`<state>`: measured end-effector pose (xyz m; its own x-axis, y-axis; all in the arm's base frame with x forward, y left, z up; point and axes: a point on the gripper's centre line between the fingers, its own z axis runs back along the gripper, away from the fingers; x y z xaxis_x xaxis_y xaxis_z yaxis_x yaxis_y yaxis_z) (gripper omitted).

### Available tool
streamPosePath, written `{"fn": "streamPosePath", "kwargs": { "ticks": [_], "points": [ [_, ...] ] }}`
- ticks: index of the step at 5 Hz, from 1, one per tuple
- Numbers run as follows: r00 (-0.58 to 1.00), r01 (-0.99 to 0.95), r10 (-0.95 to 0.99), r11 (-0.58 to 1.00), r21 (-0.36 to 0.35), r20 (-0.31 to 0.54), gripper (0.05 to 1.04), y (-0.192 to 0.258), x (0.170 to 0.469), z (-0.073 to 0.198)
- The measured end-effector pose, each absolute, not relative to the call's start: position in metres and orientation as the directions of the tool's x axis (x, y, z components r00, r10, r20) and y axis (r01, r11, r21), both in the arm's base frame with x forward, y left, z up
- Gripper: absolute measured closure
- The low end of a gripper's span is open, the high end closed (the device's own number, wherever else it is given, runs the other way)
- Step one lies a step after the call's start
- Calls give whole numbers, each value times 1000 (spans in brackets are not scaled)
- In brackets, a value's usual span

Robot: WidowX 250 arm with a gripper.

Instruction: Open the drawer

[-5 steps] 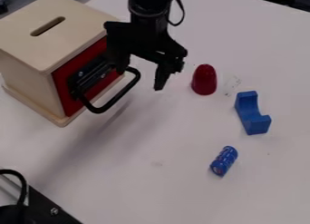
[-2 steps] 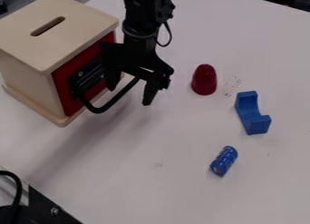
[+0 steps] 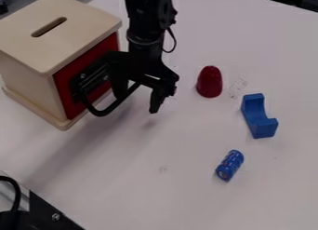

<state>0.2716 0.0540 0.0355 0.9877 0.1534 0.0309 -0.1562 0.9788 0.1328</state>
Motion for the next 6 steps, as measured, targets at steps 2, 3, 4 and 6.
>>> {"fn": "streamPosePath", "kwargs": {
  "ticks": [2, 3, 4, 6],
  "points": [
    [987, -154, 146, 980, 128, 68, 690, 58, 277, 34],
    [987, -154, 146, 979, 132, 65, 896, 59, 277, 33],
    [989, -143, 135, 980, 136, 66, 940, 59, 277, 34],
    [991, -125, 118, 985, 116, 69, 941, 52, 278, 33]
  ]
}}
